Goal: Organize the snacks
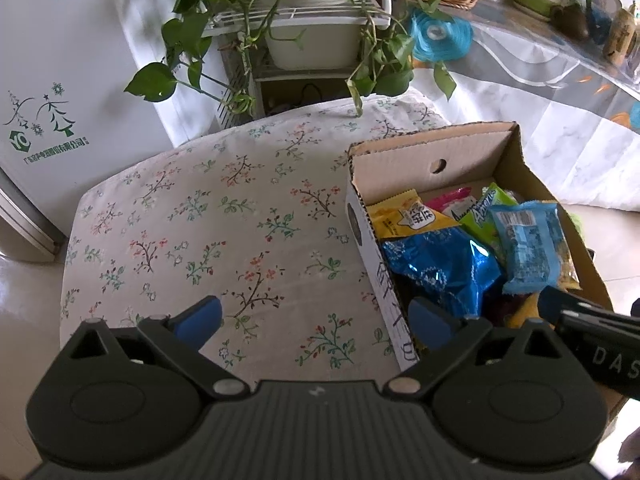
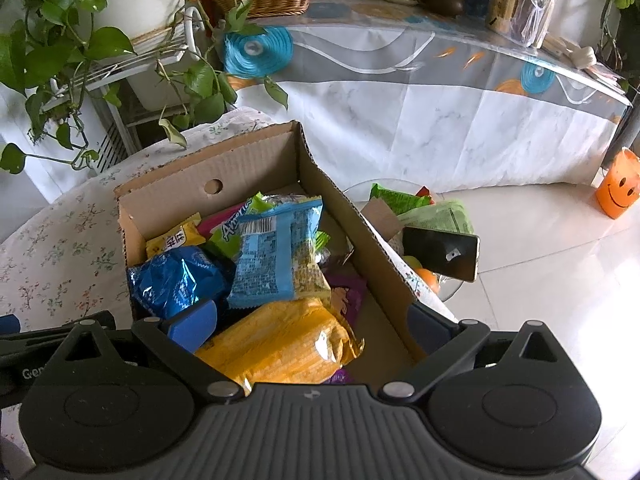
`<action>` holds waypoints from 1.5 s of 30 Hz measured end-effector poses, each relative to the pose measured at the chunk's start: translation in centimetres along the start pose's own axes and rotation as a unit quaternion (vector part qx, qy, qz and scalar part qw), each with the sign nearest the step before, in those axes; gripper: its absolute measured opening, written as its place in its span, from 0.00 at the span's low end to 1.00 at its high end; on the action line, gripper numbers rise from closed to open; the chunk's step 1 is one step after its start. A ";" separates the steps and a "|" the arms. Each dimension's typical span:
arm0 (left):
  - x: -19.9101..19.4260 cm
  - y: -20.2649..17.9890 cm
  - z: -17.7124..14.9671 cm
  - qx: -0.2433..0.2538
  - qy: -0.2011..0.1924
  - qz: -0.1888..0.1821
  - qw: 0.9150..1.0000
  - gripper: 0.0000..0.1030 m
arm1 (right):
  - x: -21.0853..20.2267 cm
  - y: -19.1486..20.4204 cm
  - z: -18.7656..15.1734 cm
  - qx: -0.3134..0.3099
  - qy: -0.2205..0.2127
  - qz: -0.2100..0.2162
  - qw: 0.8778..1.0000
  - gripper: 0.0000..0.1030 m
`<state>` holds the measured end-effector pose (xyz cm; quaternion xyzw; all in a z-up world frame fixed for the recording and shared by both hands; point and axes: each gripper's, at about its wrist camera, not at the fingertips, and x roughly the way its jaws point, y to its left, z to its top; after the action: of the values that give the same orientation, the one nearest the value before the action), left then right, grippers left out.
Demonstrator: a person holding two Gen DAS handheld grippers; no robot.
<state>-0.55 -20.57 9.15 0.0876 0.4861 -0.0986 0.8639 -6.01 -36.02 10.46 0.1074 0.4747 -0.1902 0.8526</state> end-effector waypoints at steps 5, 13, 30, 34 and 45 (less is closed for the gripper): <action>-1.0 0.3 -1.0 -0.006 -0.006 -0.001 1.000 0.96 | -1.0 0.0 -1.0 -0.006 -0.013 0.003 1.000 1.00; -2.5 2.0 -2.8 -0.013 -0.010 0.006 1.000 0.96 | -2.2 0.6 -2.5 -0.015 -0.023 0.020 0.999 1.00; -4.0 9.9 -7.1 -0.037 -0.009 0.055 0.998 0.97 | -3.0 7.2 -6.0 -0.086 -0.018 0.083 0.993 1.00; -4.0 11.4 -7.9 -0.044 -0.008 0.059 0.997 0.97 | -2.8 8.2 -6.8 -0.088 -0.016 0.096 0.991 1.00; -2.4 15.5 -10.4 -0.061 0.007 0.072 0.996 0.98 | -2.2 12.2 -9.6 -0.147 -0.005 0.102 0.984 1.00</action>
<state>-6.37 -2.83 6.68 0.0708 0.4894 -0.0057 0.8691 -9.22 -20.99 7.29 0.0279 0.4794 -0.0310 0.8766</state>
